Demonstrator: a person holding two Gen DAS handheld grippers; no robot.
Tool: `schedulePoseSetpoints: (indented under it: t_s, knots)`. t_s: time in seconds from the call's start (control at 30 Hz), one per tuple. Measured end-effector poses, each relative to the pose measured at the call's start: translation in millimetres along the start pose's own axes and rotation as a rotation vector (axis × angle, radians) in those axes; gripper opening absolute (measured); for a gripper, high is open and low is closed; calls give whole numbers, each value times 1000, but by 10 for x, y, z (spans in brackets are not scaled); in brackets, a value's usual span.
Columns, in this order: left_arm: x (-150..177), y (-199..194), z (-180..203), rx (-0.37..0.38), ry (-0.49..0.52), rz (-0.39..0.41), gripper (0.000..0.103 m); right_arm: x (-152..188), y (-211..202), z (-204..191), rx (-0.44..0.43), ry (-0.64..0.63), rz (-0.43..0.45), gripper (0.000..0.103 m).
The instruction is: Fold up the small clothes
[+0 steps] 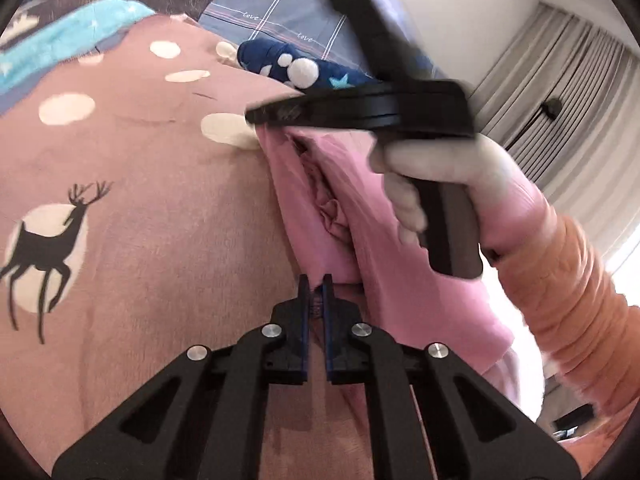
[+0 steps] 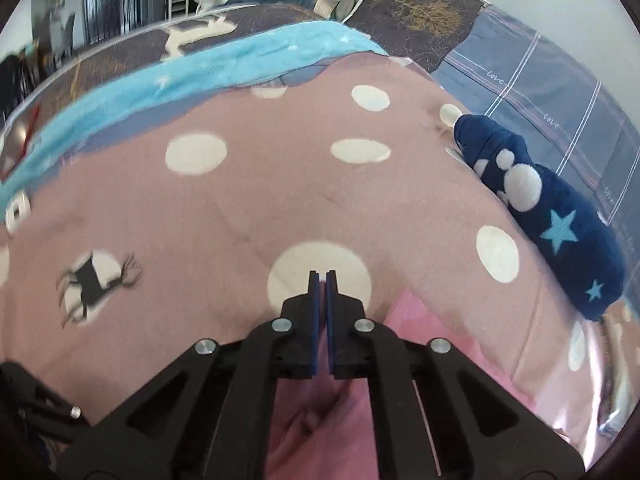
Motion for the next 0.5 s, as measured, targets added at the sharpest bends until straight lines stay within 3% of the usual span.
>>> schedulePoseSetpoints:
  t_s: [0.07, 0.13, 0.27, 0.33, 0.37, 0.47, 0.5]
  knots:
    - [8, 34, -32, -4, -16, -19, 5, 67, 203, 47, -16, 17, -45, 3]
    - [10, 32, -36, -2, -22, -27, 6, 56, 179, 157, -68, 79, -4, 4]
    - [85, -57, -15, -7, -15, -27, 9, 8, -161, 488, -122, 227, 61, 16]
    - [97, -111, -30, 12, -29, -18, 16, 101, -399, 589, -143, 226, 73, 17]
    - [111, -126, -32, 21, -32, -14, 24, 165, -476, 606, -152, 208, 74, 17]
    - [123, -78, -26, 39, -34, -17, 31, 398, -609, 514, -176, 137, 41, 17]
    - [114, -29, -8, 37, -22, -25, 31, 502, -555, 438, -195, 136, -6, 17]
Point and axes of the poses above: each gripper's, at about its wrist camera, not at the fingertips, and y roughly the way its jaws point, z to its right, x to its underside, the point moved 6 cm from there along y, roughly the way its jaws point, and after that the axes turned 9 degrees about x, right-handed, at the moved point
